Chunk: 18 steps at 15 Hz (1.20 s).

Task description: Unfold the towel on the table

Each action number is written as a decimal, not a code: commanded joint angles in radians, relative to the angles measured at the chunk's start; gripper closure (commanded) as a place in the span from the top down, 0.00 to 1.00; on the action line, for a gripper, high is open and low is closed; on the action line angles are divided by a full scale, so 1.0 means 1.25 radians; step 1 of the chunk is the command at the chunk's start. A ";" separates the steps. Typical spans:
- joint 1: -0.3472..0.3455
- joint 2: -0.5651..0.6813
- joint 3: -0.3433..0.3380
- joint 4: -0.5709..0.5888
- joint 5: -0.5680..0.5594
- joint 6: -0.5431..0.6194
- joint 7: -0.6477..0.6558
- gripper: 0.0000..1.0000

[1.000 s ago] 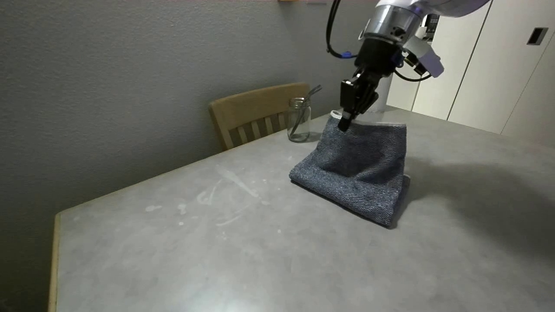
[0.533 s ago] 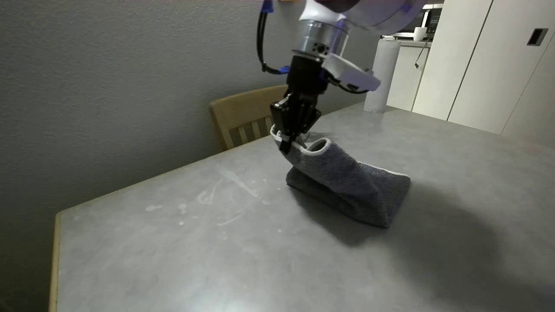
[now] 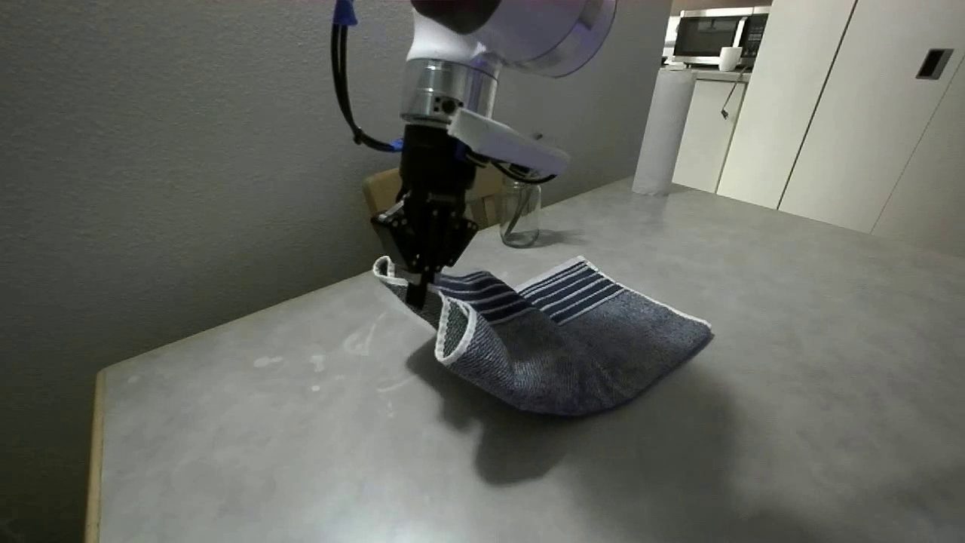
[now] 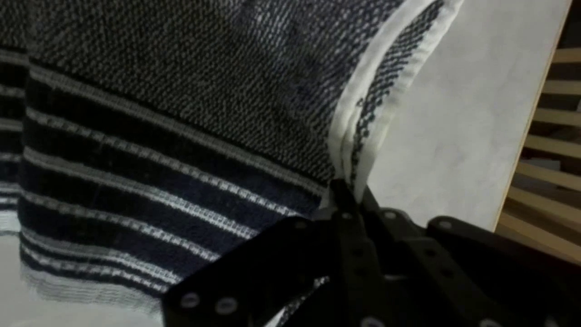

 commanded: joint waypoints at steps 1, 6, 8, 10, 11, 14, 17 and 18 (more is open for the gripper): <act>0.018 0.111 0.023 0.193 -0.007 -0.110 0.001 0.01; 0.060 0.239 0.032 0.361 -0.004 -0.107 -0.016 0.30; 0.061 0.267 0.045 0.387 -0.004 -0.116 -0.037 0.44; 0.067 0.289 0.047 0.420 -0.010 -0.139 -0.053 0.58; 0.070 0.297 0.046 0.438 -0.014 -0.153 -0.059 0.65; 0.079 0.286 0.020 0.451 -0.035 -0.190 -0.074 0.87; 0.075 0.261 0.003 0.456 -0.063 -0.235 -0.067 1.00; 0.074 0.259 -0.003 0.462 -0.070 -0.244 -0.067 1.00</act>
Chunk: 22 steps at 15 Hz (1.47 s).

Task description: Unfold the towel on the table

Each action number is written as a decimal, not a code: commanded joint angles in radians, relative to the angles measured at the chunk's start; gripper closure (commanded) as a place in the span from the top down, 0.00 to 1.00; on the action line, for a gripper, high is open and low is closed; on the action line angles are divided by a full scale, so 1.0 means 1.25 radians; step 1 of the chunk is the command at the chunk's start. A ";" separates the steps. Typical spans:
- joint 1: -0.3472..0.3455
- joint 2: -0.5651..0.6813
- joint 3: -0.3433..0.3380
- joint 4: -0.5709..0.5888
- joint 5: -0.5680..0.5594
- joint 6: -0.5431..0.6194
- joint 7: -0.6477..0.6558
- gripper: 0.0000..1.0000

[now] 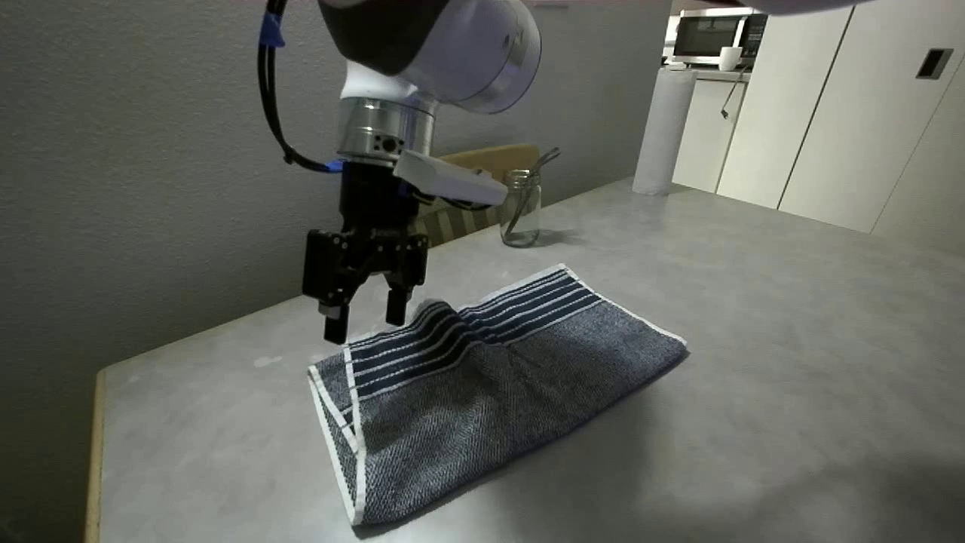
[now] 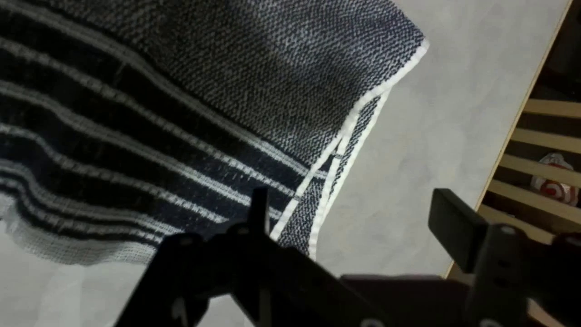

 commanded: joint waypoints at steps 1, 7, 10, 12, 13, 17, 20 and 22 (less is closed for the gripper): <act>-0.003 -0.015 -0.027 0.025 -0.035 -0.061 -0.006 1.00; 0.001 -0.003 -0.096 0.032 -0.101 -0.163 0.009 1.00; 0.018 0.003 -0.149 0.031 -0.158 -0.219 0.063 1.00; 0.029 0.003 -0.179 0.032 -0.192 -0.260 0.104 1.00; 0.036 0.003 -0.193 0.033 -0.206 -0.285 0.124 1.00; 0.049 0.013 -0.225 0.040 -0.229 -0.368 0.213 0.60; 0.040 0.022 -0.228 0.049 -0.217 -0.356 0.256 0.40; 0.027 0.031 -0.229 0.051 -0.213 -0.311 0.267 0.26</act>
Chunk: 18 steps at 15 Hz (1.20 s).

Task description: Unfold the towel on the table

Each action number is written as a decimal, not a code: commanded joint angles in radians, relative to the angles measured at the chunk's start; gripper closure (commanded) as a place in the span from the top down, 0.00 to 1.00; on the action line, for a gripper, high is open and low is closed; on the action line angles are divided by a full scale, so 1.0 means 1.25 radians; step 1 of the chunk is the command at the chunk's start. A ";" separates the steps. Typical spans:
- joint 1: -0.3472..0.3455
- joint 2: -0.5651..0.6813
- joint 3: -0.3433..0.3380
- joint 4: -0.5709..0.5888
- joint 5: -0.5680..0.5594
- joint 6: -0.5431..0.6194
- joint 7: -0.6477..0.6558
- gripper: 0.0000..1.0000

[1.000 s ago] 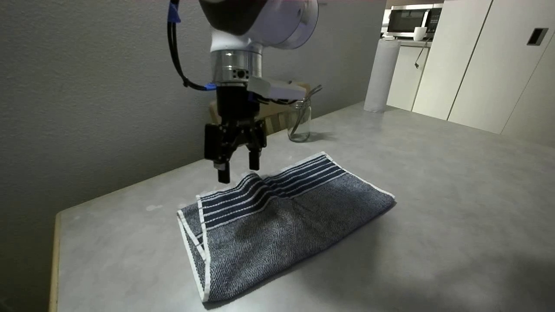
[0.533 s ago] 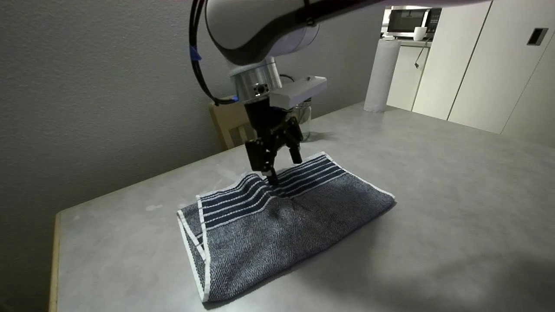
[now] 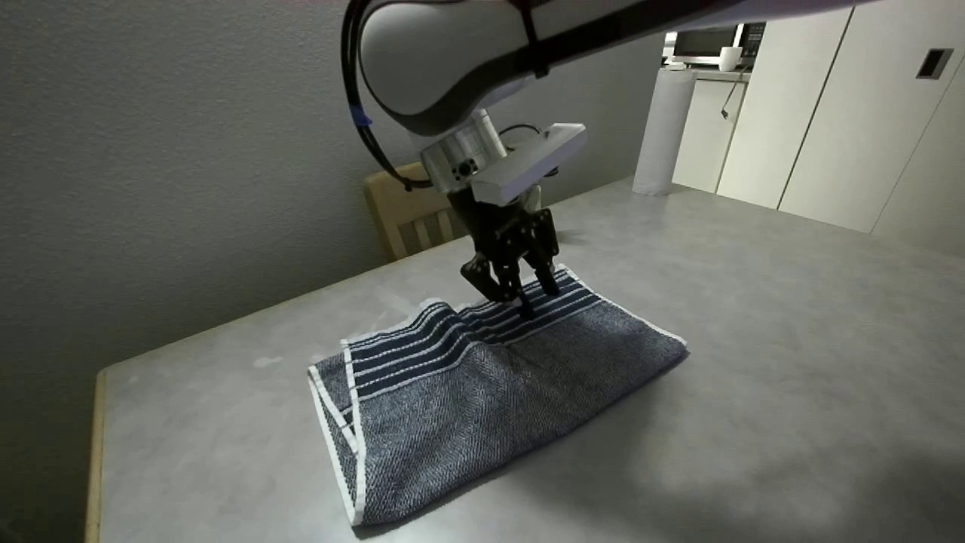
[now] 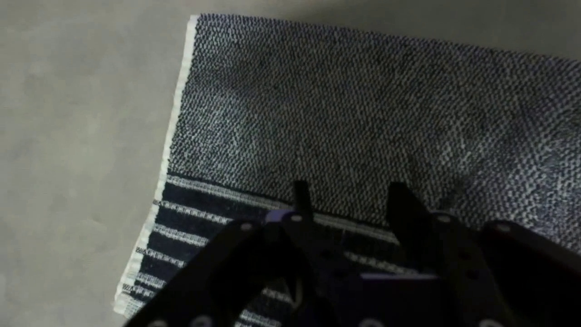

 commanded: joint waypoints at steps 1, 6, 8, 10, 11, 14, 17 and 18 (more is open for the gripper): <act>-0.023 0.024 -0.006 0.015 0.008 0.068 0.032 0.18; -0.070 0.057 -0.003 -0.001 0.018 0.170 0.067 0.00; -0.082 0.069 -0.002 -0.006 0.018 0.182 0.080 0.00; -0.086 0.072 0.000 -0.005 0.018 0.184 0.090 0.00; -0.085 0.071 0.001 -0.004 0.018 0.183 0.093 0.00; -0.076 0.074 0.001 -0.001 0.009 0.203 0.076 0.00; -0.077 0.077 0.004 -0.011 0.000 0.220 0.014 0.00; -0.079 0.075 0.003 -0.017 -0.001 0.218 -0.004 0.00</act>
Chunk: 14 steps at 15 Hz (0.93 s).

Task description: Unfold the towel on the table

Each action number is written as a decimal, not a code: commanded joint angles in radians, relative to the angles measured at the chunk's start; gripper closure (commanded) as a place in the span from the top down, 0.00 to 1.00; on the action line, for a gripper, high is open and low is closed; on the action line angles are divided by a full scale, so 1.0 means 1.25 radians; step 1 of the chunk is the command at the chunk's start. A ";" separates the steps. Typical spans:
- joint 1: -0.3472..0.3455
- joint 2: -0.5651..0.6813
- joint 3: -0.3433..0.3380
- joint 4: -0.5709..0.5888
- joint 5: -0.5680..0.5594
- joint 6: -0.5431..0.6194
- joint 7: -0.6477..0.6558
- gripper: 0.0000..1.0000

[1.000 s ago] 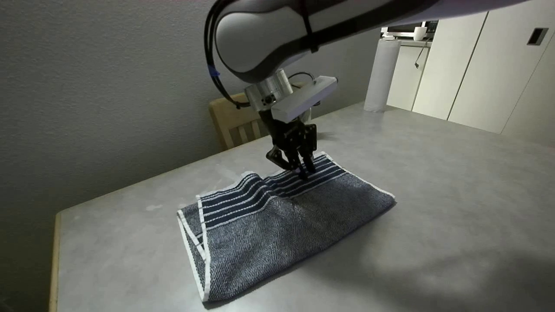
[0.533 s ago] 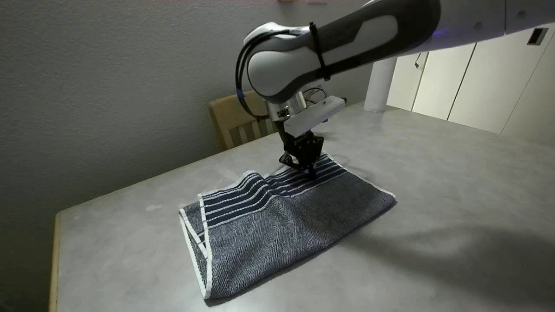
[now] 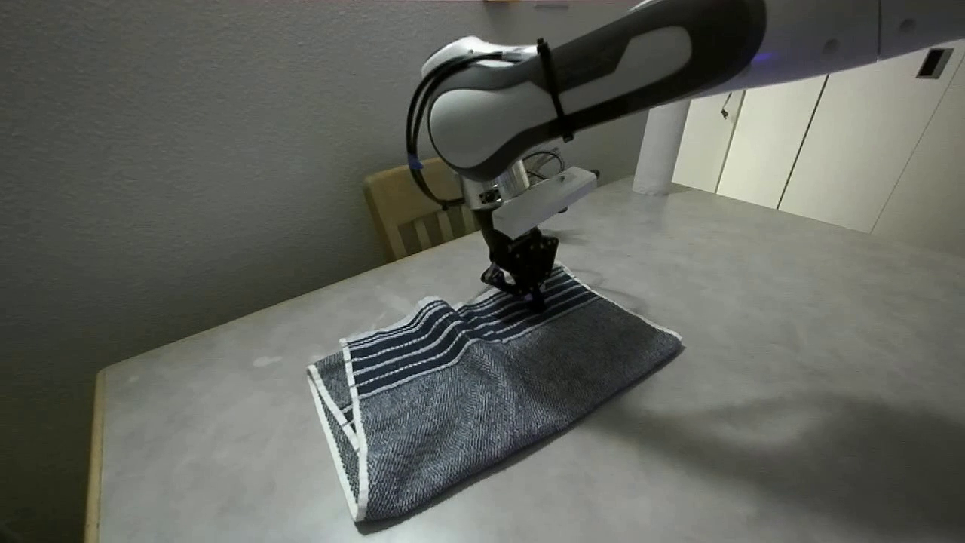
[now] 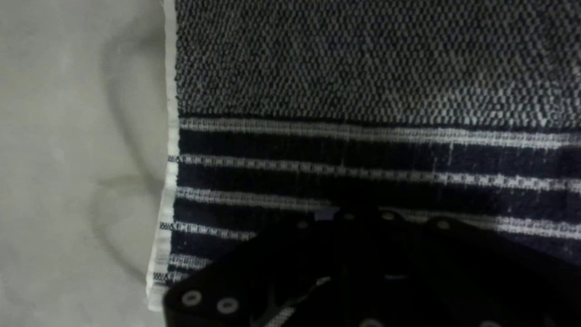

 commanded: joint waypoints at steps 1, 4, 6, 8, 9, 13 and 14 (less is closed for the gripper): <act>-0.009 0.009 0.007 -0.026 -0.005 0.032 -0.075 0.00; -0.013 0.001 0.002 -0.039 -0.008 0.028 -0.121 0.00; -0.015 -0.006 -0.002 -0.045 -0.012 0.023 -0.145 0.00; -0.020 -0.012 -0.007 -0.051 -0.015 0.021 -0.163 0.00; -0.023 -0.014 -0.009 -0.055 -0.017 0.021 -0.171 0.00; -0.036 -0.028 -0.021 -0.078 -0.018 0.024 -0.193 0.00; -0.039 -0.034 -0.024 -0.086 -0.018 0.025 -0.196 0.00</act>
